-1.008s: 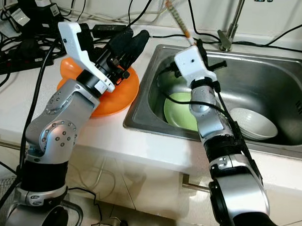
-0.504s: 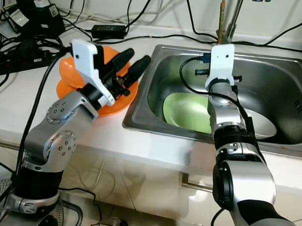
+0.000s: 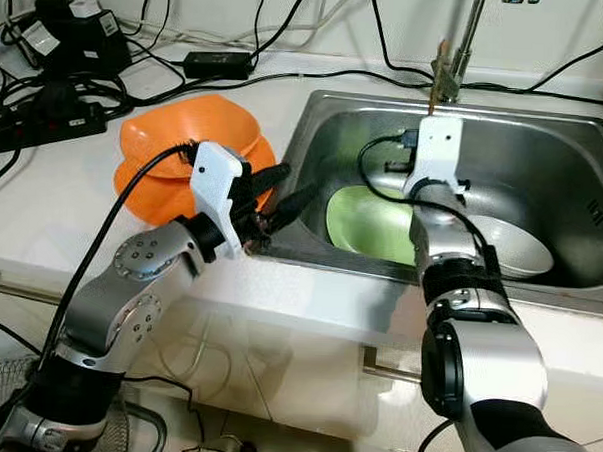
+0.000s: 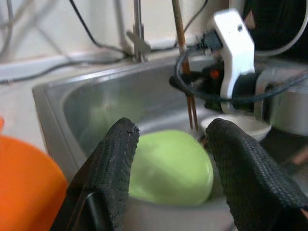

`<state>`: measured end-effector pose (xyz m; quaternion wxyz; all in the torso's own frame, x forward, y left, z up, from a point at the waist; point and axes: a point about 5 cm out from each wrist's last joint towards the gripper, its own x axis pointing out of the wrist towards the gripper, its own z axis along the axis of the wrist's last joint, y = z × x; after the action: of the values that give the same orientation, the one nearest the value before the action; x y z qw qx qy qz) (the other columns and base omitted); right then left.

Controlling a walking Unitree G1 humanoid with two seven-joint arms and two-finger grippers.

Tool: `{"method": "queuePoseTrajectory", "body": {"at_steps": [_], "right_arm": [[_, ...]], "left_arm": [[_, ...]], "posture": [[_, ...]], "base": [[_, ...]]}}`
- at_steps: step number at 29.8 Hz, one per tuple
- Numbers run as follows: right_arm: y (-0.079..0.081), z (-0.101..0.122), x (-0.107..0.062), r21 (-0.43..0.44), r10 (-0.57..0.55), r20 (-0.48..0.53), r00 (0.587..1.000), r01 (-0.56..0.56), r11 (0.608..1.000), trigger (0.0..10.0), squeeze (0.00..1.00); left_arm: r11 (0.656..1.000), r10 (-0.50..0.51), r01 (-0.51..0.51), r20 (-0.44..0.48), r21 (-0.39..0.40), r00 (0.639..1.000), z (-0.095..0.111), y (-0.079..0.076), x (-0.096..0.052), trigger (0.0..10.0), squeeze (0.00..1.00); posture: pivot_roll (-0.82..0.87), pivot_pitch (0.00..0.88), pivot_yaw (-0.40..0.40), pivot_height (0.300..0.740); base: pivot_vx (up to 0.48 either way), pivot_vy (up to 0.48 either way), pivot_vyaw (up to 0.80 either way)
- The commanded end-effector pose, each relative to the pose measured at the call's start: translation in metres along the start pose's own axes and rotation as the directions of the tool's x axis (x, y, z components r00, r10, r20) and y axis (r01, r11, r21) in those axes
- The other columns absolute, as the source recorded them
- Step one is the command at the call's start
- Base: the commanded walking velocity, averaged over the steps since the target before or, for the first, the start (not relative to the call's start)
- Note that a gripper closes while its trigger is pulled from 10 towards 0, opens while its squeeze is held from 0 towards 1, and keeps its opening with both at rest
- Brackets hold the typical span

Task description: Kitchen organization

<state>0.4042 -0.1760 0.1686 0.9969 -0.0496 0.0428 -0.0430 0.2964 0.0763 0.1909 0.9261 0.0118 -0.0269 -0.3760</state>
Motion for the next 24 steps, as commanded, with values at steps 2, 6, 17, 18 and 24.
{"method": "queuePoseTrajectory", "body": {"at_steps": [2, 6, 17, 18, 24], "right_arm": [[0.000, -0.012, -0.002, 0.019, 0.000, -0.057, 0.998, 0.001, 1.000, 10.0, 0.00], [0.000, -0.015, -0.003, 0.018, 0.003, -0.066, 0.998, -0.002, 1.000, 10.0, 0.00], [0.007, -0.032, -0.007, 0.025, 0.026, -0.123, 0.992, -0.023, 0.999, 10.0, 0.00], [0.007, -0.033, -0.007, 0.026, 0.027, -0.126, 0.992, -0.024, 0.999, 10.0, 0.57], [0.007, -0.035, -0.008, 0.031, 0.032, -0.131, 0.991, -0.028, 0.999, 10.0, 1.00]], "left_arm": [[1.000, -0.005, 0.006, -0.042, 0.023, 0.999, -0.011, 0.000, -0.002, 10.0, 0.00], [1.000, -0.009, 0.010, -0.049, 0.020, 0.999, -0.013, -0.001, -0.002, 10.0, 0.00], [0.999, -0.022, 0.025, -0.079, 0.036, 0.997, -0.019, -0.004, -0.001, 10.0, 0.00], [0.999, -0.023, 0.026, -0.078, 0.036, 0.997, -0.019, -0.004, -0.001, 10.0, 0.00], [0.999, -0.020, 0.023, -0.073, 0.041, 0.997, -0.018, -0.004, -0.001, 10.0, 0.00]], "posture": [[0.17, 0.021, 0.090, 0.740], [0.17, 0.017, 0.089, 0.740], [0.18, 0.003, 0.089, 0.740], [0.18, 0.003, 0.089, 0.740], [0.18, 0.002, 0.088, 0.740]], "base": [[0.000, 0.000, 0.00], [0.000, 0.000, 0.00], [0.000, 0.000, 0.00], [0.000, 0.000, 0.00], [0.000, 0.000, 0.00]]}}
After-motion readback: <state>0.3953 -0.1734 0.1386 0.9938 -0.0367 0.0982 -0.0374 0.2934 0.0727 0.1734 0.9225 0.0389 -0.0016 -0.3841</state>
